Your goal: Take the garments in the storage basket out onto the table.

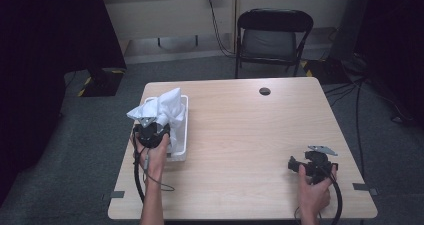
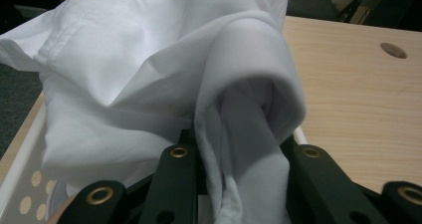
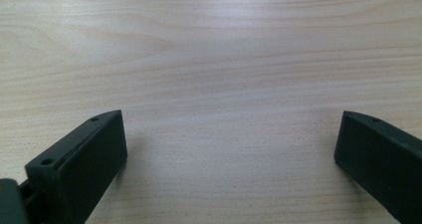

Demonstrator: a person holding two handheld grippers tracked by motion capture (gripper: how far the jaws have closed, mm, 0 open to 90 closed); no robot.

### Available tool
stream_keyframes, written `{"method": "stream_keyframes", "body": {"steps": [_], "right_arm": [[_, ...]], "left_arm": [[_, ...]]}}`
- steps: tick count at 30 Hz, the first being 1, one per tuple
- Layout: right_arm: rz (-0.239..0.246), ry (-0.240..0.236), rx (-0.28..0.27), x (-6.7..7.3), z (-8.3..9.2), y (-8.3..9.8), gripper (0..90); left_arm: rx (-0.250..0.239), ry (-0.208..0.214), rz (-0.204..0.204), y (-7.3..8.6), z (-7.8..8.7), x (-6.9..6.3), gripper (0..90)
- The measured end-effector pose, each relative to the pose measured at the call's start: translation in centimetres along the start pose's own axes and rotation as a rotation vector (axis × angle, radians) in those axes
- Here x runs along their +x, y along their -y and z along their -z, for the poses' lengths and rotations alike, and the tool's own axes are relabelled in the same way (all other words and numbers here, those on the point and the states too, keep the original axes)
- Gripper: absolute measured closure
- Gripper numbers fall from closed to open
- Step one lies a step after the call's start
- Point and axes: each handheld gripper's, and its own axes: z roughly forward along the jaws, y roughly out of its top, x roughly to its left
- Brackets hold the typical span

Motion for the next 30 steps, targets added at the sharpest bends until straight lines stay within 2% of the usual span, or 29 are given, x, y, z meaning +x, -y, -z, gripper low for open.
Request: {"method": "stream_keyframes", "body": {"steps": [10,30], "right_arm": [[0.000,0.000,0.000,0.0,0.0,0.0,0.0],[0.000,0.000,0.000,0.0,0.0,0.0,0.0]], "left_arm": [[-0.039,0.004,-0.004,-0.6,1.5,-0.5,73.6],[-0.105,0.053,-0.001,-1.1,4.2,-1.8,73.4]]}}
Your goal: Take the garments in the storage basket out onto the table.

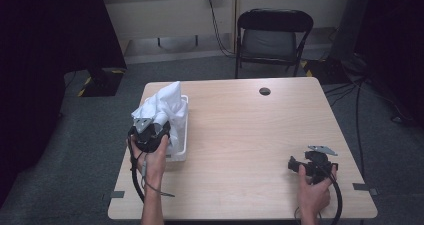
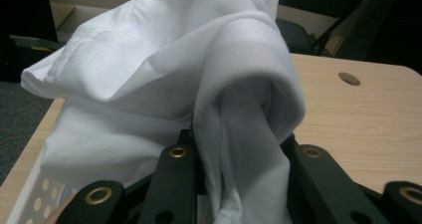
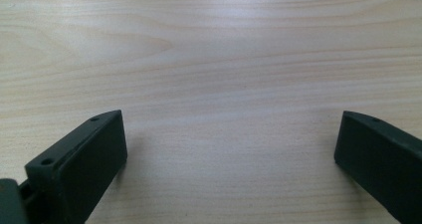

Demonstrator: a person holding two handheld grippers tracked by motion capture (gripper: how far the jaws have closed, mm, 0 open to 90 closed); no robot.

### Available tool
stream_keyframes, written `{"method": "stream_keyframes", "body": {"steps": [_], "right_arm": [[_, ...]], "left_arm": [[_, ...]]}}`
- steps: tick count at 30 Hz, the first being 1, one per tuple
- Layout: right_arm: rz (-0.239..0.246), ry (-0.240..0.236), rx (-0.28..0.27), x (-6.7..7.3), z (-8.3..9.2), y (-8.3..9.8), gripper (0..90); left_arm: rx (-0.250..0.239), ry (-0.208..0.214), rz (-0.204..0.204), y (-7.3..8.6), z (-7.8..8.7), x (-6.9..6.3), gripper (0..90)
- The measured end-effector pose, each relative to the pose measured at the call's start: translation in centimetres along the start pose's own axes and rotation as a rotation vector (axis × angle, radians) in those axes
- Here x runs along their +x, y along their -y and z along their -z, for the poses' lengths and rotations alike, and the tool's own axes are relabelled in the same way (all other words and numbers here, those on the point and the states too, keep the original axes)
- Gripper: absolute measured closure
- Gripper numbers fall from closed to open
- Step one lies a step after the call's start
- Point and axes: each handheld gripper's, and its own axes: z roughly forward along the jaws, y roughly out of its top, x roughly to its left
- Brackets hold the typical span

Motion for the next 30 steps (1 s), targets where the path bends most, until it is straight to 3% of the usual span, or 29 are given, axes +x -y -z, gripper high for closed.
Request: {"method": "stream_keyframes", "body": {"steps": [30], "right_arm": [[0.000,0.000,0.000,0.0,0.0,0.0,0.0]], "left_arm": [[-0.071,0.063,-0.060,-2.0,2.9,-2.8,73.5]]}}
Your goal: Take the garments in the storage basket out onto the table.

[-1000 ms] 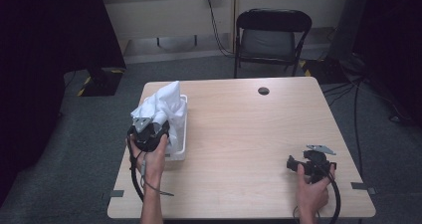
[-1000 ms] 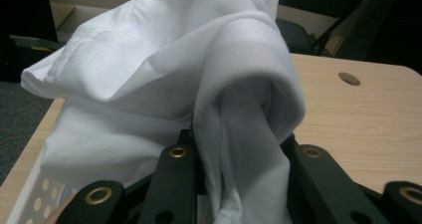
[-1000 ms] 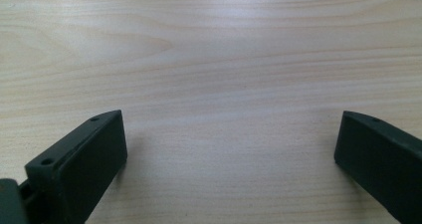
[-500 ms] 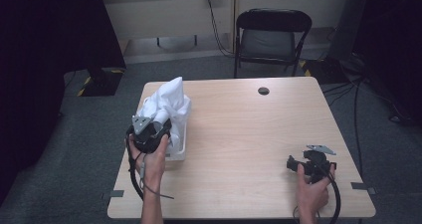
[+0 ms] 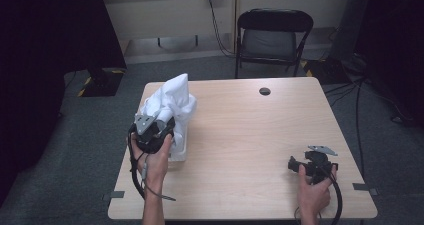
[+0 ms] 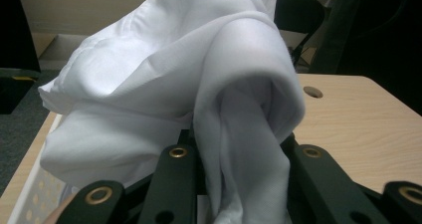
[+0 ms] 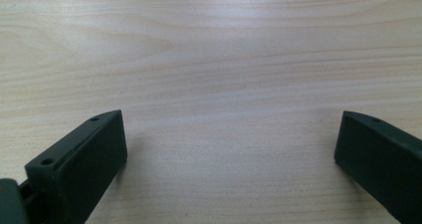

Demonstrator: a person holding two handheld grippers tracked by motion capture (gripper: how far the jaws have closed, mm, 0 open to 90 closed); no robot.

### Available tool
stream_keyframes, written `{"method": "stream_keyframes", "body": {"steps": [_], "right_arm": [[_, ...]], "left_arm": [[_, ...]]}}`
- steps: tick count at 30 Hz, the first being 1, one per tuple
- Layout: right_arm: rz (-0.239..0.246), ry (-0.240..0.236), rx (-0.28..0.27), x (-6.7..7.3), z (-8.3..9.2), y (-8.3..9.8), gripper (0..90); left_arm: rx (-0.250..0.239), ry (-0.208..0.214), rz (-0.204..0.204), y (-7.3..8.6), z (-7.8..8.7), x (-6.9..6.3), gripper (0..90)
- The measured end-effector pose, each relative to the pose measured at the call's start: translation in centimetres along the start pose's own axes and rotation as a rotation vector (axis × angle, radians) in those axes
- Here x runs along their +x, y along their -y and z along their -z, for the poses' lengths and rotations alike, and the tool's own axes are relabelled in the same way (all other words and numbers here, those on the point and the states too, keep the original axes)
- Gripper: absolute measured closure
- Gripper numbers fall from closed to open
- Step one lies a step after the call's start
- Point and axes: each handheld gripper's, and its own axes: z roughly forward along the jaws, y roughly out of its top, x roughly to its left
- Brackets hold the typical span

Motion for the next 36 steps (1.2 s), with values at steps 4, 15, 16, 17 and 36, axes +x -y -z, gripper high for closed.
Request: {"method": "stream_keyframes", "body": {"steps": [4,15,16,17,36], "right_arm": [[0.000,0.000,0.000,0.0,0.0,0.0,0.0],[0.000,0.000,0.000,0.0,0.0,0.0,0.0],[0.000,0.000,0.000,0.0,0.0,0.0,0.0],[0.000,0.000,0.000,0.0,0.0,0.0,0.0],[0.000,0.000,0.000,0.0,0.0,0.0,0.0]], "left_arm": [[-0.009,0.012,-0.006,-0.3,0.2,-0.4,73.6],[-0.012,0.050,-0.012,-0.4,-0.1,-1.7,73.6],[-0.014,0.052,-0.014,-0.4,-0.1,-1.8,73.5],[-0.015,0.053,-0.014,-0.4,-0.1,-1.9,73.5],[-0.025,0.119,-0.030,-0.7,-0.7,-3.9,73.2]]}}
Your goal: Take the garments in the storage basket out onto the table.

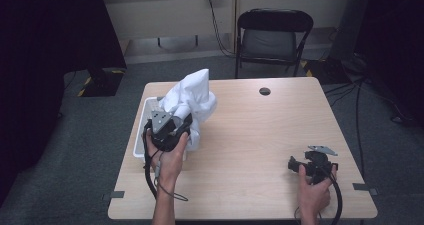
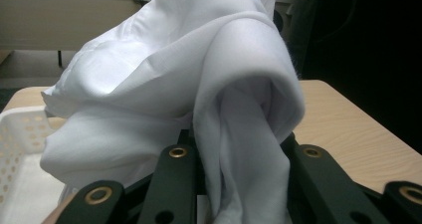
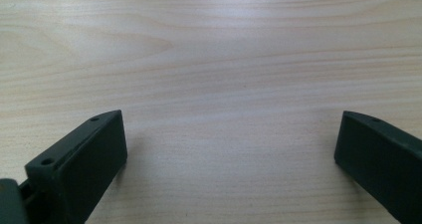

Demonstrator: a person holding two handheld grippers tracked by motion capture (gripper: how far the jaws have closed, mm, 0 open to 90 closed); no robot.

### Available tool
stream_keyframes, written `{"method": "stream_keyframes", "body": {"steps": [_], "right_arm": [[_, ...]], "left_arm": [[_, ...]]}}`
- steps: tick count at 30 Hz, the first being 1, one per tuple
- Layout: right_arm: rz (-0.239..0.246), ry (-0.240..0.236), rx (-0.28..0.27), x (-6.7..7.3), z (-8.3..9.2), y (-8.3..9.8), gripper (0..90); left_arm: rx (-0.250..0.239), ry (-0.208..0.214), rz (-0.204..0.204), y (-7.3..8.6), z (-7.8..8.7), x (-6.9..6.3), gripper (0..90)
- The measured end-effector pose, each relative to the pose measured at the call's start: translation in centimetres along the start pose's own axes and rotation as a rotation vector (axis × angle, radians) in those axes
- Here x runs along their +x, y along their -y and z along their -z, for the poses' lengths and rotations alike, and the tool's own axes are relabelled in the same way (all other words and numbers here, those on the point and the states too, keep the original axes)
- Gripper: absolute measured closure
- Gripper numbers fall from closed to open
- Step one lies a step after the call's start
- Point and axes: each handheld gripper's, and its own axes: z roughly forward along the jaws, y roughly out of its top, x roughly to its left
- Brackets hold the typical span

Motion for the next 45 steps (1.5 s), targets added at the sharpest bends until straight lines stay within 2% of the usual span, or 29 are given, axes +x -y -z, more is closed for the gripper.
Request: {"method": "stream_keyframes", "body": {"steps": [17,28,33,38,45], "right_arm": [[0.000,0.000,0.000,0.0,0.0,0.0,0.0],[0.000,0.000,0.000,0.0,0.0,0.0,0.0],[-0.001,0.000,-0.001,0.0,0.0,0.0,0.0],[0.000,0.000,0.000,0.0,0.0,0.0,0.0],[0.000,0.000,-0.001,0.0,0.0,0.0,0.0]], "left_arm": [[0.016,0.052,-0.021,-0.3,-1.8,-2.1,73.0],[0.021,0.073,-0.018,-0.4,-2.6,-2.9,72.8],[0.016,0.083,-0.030,-0.8,-2.8,-3.5,72.8],[0.013,0.094,-0.023,-1.0,-3.1,-4.2,72.6],[0.021,0.114,-0.024,-0.7,-3.8,-5.3,72.5]]}}
